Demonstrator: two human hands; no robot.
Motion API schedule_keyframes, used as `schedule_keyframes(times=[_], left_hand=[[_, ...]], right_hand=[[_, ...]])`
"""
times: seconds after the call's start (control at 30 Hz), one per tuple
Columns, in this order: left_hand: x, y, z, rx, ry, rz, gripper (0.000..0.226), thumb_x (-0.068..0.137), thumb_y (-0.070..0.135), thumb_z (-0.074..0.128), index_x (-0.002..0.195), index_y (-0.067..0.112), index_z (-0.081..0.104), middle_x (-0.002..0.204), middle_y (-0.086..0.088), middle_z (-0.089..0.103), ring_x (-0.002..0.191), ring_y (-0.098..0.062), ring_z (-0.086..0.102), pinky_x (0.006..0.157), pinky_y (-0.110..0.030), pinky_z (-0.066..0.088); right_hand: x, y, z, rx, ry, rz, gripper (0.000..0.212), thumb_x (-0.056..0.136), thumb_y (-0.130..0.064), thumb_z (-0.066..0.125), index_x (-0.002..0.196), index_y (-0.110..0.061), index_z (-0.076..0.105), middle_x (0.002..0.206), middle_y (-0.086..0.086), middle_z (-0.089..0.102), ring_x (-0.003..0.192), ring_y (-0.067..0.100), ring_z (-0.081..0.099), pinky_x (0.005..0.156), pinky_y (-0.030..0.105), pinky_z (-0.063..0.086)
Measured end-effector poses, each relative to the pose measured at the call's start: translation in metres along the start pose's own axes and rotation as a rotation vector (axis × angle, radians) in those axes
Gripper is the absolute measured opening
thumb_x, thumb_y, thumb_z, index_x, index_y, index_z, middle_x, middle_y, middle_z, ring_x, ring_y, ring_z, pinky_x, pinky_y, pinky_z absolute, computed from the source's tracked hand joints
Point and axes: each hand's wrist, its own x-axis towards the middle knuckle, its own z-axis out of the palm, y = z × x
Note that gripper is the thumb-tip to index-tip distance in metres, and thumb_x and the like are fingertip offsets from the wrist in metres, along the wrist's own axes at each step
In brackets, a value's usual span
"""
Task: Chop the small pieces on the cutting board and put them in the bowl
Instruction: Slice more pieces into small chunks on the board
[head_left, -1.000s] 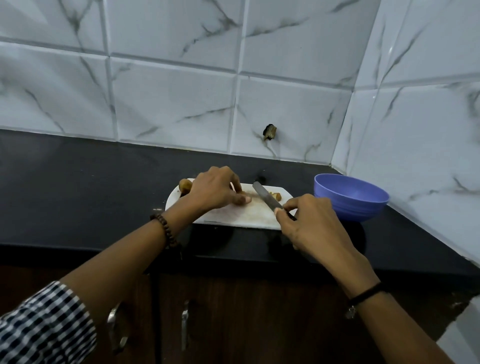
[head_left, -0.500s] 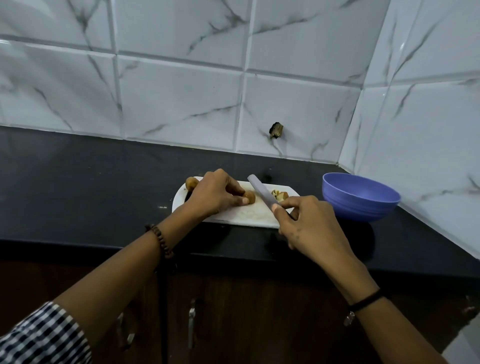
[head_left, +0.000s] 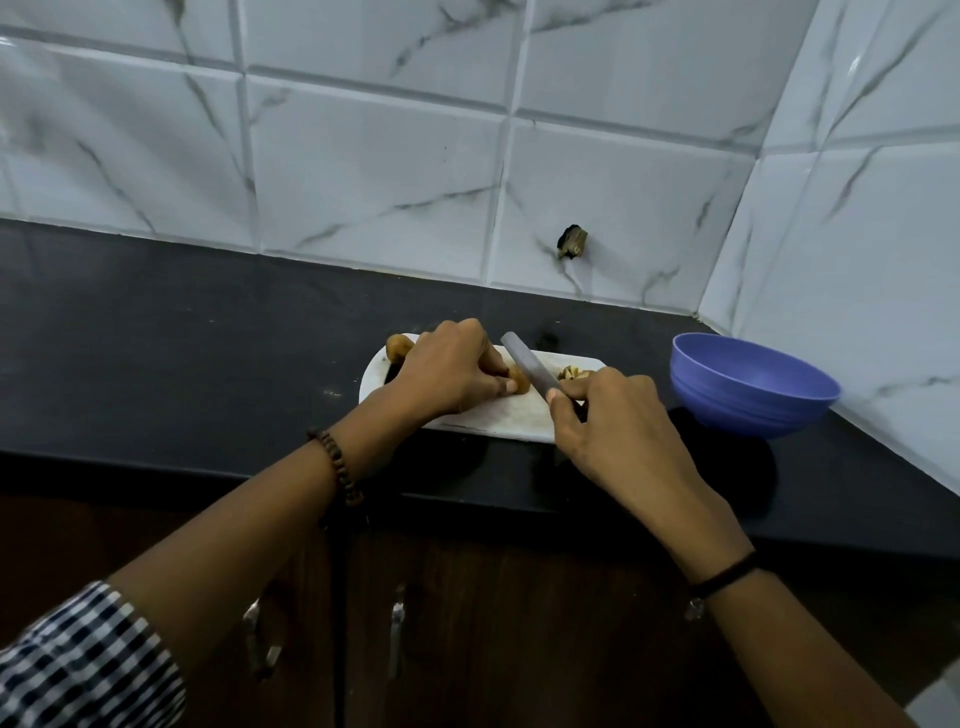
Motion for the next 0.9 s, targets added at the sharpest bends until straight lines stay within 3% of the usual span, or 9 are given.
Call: schedule_keyframes(times=[0.17, 0.23, 0.33, 0.43, 0.57, 0.63, 0.7, 0.83, 0.9], left_hand=[[0.000, 0.000, 0.004, 0.027, 0.016, -0.021, 0.025, 0.087, 0.045, 0.067, 0.099, 0.027, 0.079, 0.098, 0.003, 0.073, 0.100, -0.016, 0.062, 0.075, -0.027, 0.023], [-0.001, 0.002, 0.003, 0.065, 0.018, -0.010, 0.025, 0.088, 0.045, 0.065, 0.099, 0.028, 0.079, 0.098, 0.003, 0.072, 0.100, -0.016, 0.062, 0.065, -0.026, 0.024], [0.000, 0.003, 0.005, 0.091, 0.033, -0.002, 0.023, 0.088, 0.042, 0.064, 0.096, 0.026, 0.080, 0.094, 0.001, 0.071, 0.098, -0.018, 0.063, 0.056, -0.025, 0.025], [0.002, 0.001, 0.008, 0.067, 0.029, -0.015, 0.022, 0.085, 0.037, 0.065, 0.091, 0.021, 0.080, 0.074, 0.000, 0.067, 0.089, -0.022, 0.064, 0.068, -0.028, 0.035], [0.004, 0.000, 0.008, 0.066, 0.047, -0.010, 0.022, 0.086, 0.038, 0.067, 0.084, 0.021, 0.080, 0.053, 0.007, 0.048, 0.070, -0.017, 0.051, 0.069, -0.029, 0.035], [0.004, 0.000, 0.009, 0.075, 0.041, -0.003, 0.019, 0.086, 0.038, 0.068, 0.089, 0.023, 0.079, 0.063, 0.008, 0.059, 0.077, -0.016, 0.057, 0.073, -0.030, 0.038], [0.004, -0.003, 0.011, 0.059, 0.023, -0.006, 0.023, 0.086, 0.040, 0.068, 0.099, 0.024, 0.077, 0.091, 0.005, 0.072, 0.095, -0.017, 0.064, 0.083, -0.034, 0.048], [0.005, -0.004, 0.015, 0.043, -0.046, -0.001, 0.038, 0.091, 0.041, 0.062, 0.125, 0.026, 0.065, 0.114, 0.005, 0.070, 0.114, -0.019, 0.059, 0.098, -0.043, 0.047], [0.007, -0.004, 0.016, 0.052, -0.064, 0.014, 0.032, 0.091, 0.038, 0.061, 0.120, 0.027, 0.068, 0.114, 0.004, 0.070, 0.111, -0.020, 0.059, 0.096, -0.046, 0.047]], right_hand=[[0.004, -0.018, -0.002, -0.177, -0.029, -0.016, 0.024, 0.101, -0.026, 0.045, 0.111, -0.012, 0.062, 0.102, 0.009, 0.057, 0.096, 0.030, 0.060, 0.068, 0.031, 0.037], [0.003, -0.028, 0.000, -0.230, -0.050, -0.042, 0.020, 0.101, -0.018, 0.045, 0.113, -0.012, 0.060, 0.114, 0.010, 0.059, 0.107, 0.031, 0.059, 0.070, 0.031, 0.036], [0.000, -0.035, -0.001, -0.255, -0.082, -0.059, 0.022, 0.100, -0.010, 0.045, 0.117, -0.010, 0.058, 0.116, 0.009, 0.060, 0.101, 0.028, 0.062, 0.068, 0.031, 0.037], [-0.007, -0.035, -0.004, -0.247, -0.156, -0.057, 0.026, 0.099, -0.012, 0.049, 0.124, -0.010, 0.055, 0.118, 0.010, 0.057, 0.100, 0.026, 0.062, 0.069, 0.031, 0.040], [-0.021, -0.029, -0.012, -0.271, -0.216, -0.060, 0.022, 0.101, -0.023, 0.049, 0.119, -0.012, 0.054, 0.110, 0.007, 0.054, 0.099, 0.025, 0.061, 0.070, 0.031, 0.040], [-0.024, -0.026, -0.019, -0.282, -0.204, -0.074, 0.022, 0.101, -0.025, 0.049, 0.119, -0.014, 0.054, 0.104, 0.005, 0.051, 0.097, 0.024, 0.060, 0.069, 0.031, 0.038], [-0.027, -0.024, -0.025, -0.284, -0.216, -0.085, 0.021, 0.101, -0.025, 0.050, 0.118, -0.014, 0.055, 0.095, 0.002, 0.043, 0.091, 0.022, 0.059, 0.068, 0.031, 0.041], [-0.032, -0.014, -0.033, -0.261, -0.214, -0.107, 0.016, 0.100, -0.026, 0.051, 0.104, -0.014, 0.062, 0.090, 0.003, 0.054, 0.081, 0.020, 0.062, 0.072, 0.035, 0.053], [-0.033, -0.007, -0.037, -0.243, -0.224, -0.089, 0.018, 0.100, -0.029, 0.051, 0.102, -0.013, 0.061, 0.086, 0.003, 0.054, 0.076, 0.019, 0.060, 0.069, 0.034, 0.052]])
